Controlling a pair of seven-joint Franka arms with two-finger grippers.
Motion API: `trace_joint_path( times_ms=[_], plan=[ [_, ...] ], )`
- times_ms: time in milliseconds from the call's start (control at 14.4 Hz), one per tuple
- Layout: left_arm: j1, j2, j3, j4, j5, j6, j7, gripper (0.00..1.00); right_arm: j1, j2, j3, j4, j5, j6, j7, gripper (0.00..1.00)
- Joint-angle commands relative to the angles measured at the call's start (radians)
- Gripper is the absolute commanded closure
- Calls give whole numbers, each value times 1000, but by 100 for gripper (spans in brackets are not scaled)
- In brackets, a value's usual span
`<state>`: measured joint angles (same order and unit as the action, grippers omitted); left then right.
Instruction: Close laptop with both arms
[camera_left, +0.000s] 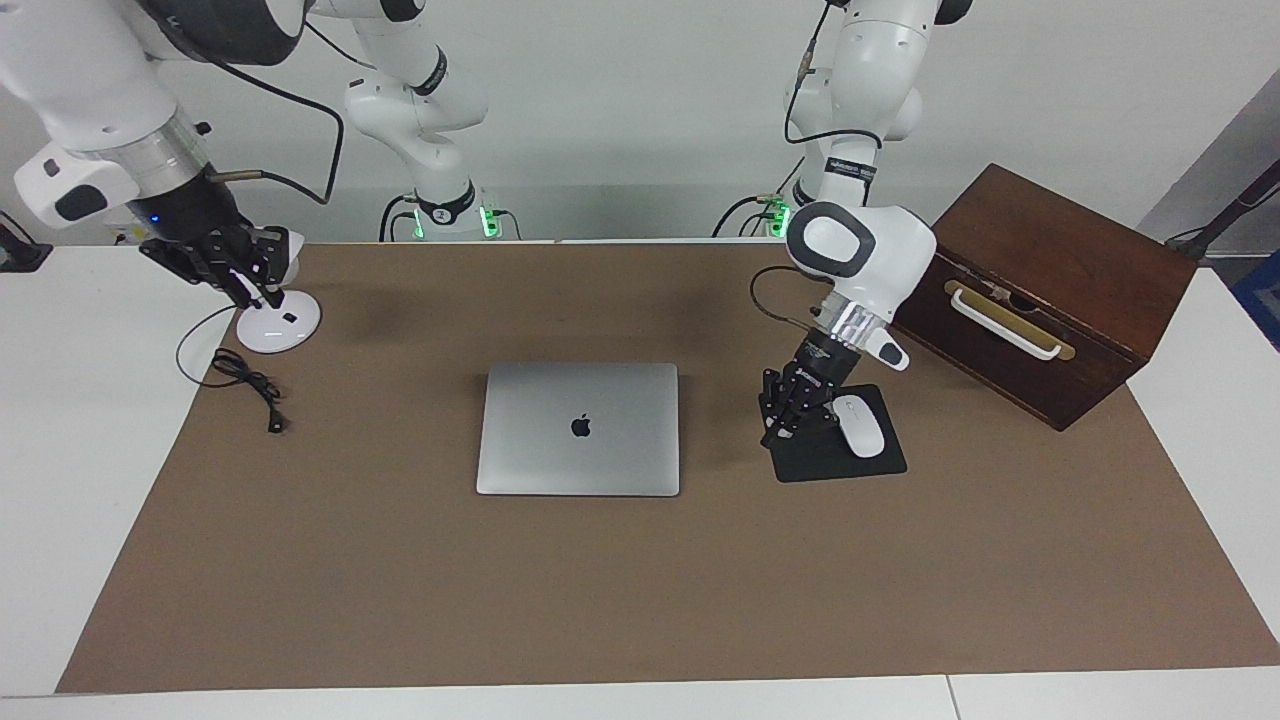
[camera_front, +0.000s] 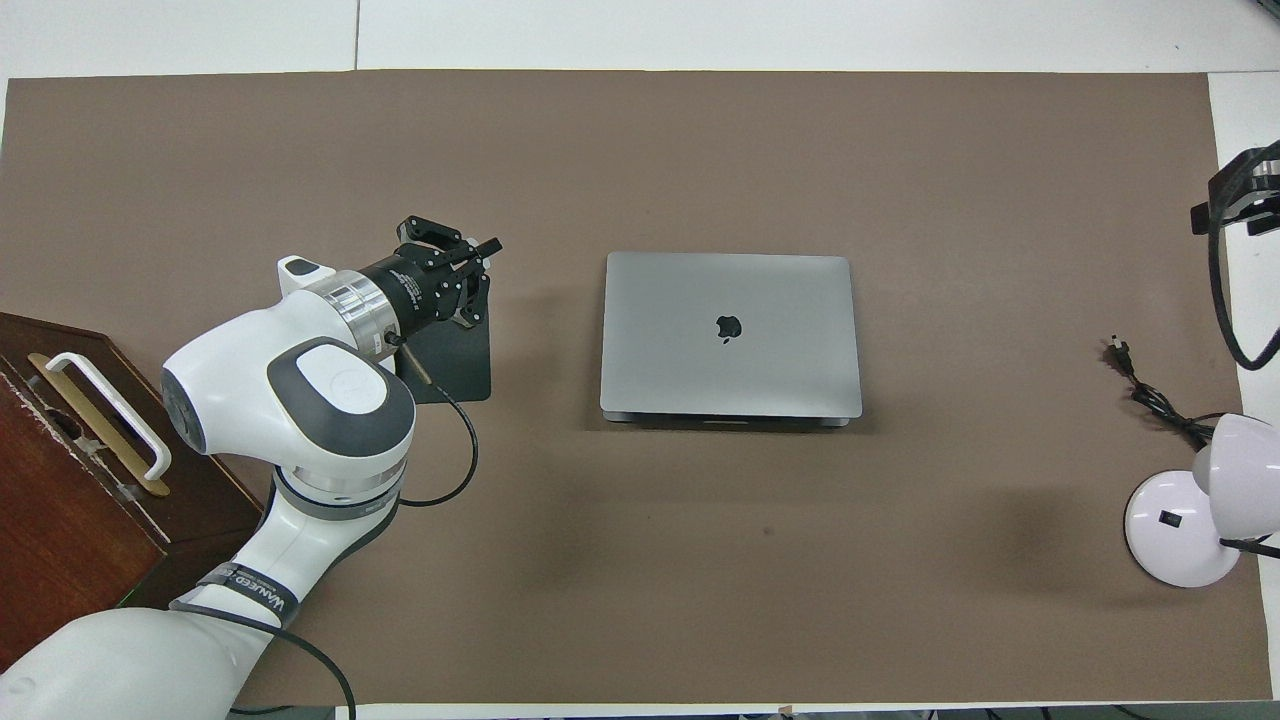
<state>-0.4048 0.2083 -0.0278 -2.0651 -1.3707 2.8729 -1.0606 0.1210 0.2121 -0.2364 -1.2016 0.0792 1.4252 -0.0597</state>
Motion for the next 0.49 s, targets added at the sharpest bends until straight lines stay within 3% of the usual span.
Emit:
trace_joint_path(
  times_ms=[0,208,347,416],
  plan=[
    [40,10,-4,26,161,9,44,100,-49,-39,64,-22,-29,20,-16,0],
    [98,3,-1,48,292,-10,45,100,-101,-72,118,-106,-41,85,30,0],
    [148,-12,23,60,437,-97,48,100,-173,-132,210,-215,-81,176,35,0],
    [174,-17,29,72,523,-144,48,100,-179,-135,216,-226,-84,181,40,0]
  ],
)
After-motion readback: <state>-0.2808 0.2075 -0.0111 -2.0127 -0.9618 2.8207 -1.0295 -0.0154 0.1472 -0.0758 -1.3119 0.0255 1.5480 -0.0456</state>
